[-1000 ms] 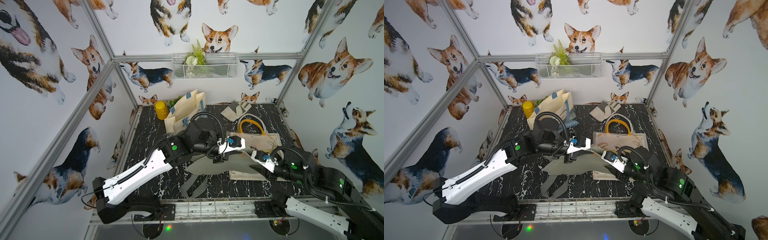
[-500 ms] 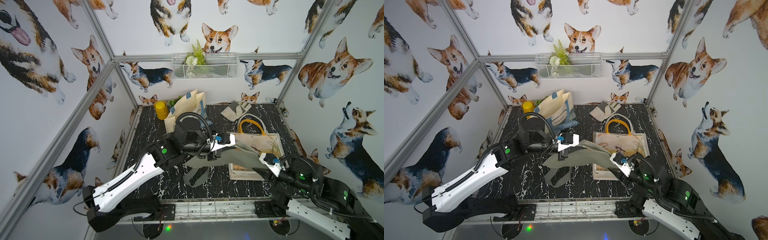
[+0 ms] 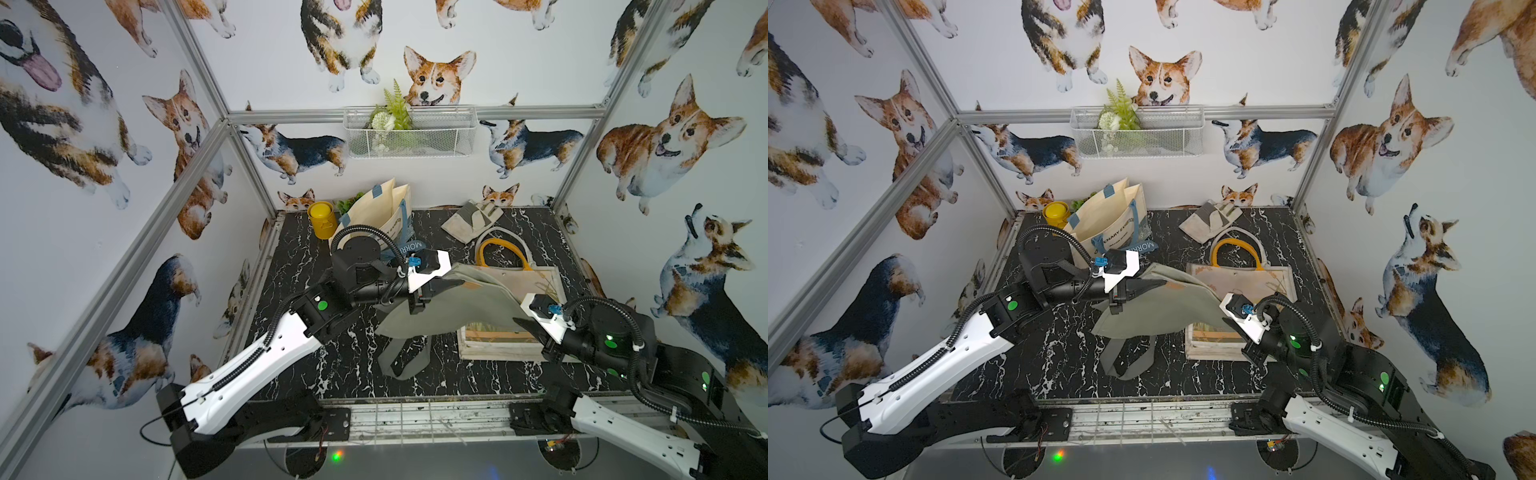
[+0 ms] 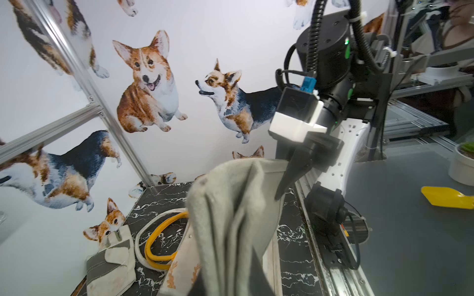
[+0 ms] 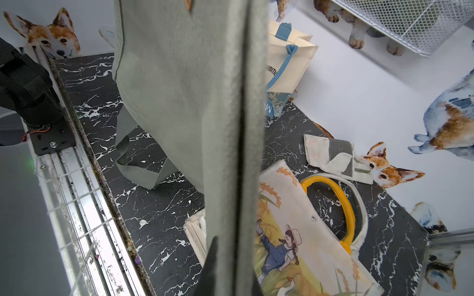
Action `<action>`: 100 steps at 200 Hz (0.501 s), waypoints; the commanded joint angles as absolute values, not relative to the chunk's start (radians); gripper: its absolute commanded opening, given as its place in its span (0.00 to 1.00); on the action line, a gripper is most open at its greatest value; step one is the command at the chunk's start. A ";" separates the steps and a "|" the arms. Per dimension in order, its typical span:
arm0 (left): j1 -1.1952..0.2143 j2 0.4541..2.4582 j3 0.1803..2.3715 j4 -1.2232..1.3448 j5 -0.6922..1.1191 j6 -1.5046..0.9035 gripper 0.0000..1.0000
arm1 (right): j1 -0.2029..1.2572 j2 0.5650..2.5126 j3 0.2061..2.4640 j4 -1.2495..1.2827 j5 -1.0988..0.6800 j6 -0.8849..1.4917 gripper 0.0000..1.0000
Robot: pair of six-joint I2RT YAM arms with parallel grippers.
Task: Put away the canvas bag
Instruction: Press the canvas bag.
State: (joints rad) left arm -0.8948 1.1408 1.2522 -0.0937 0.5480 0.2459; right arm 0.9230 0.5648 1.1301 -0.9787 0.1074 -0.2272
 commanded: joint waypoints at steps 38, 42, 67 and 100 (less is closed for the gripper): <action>-0.829 1.119 1.301 -0.263 0.253 -0.290 0.68 | 0.925 0.664 1.231 -1.002 0.247 -0.246 0.00; -0.815 1.114 1.294 -0.268 0.269 -0.327 0.68 | 0.925 0.672 1.234 -1.008 0.248 -0.242 0.00; -0.767 1.044 1.199 -0.269 0.237 -0.570 0.66 | 0.925 0.706 1.242 -1.033 0.269 -0.226 0.00; -0.700 0.949 1.045 -0.173 0.277 -0.890 0.67 | 0.923 0.729 1.248 -1.054 0.283 -0.206 0.00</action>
State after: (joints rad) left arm -0.7311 1.0054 1.1404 -0.2340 0.2890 -0.5236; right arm 0.9230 0.7170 1.2316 -1.0603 0.2550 -0.2371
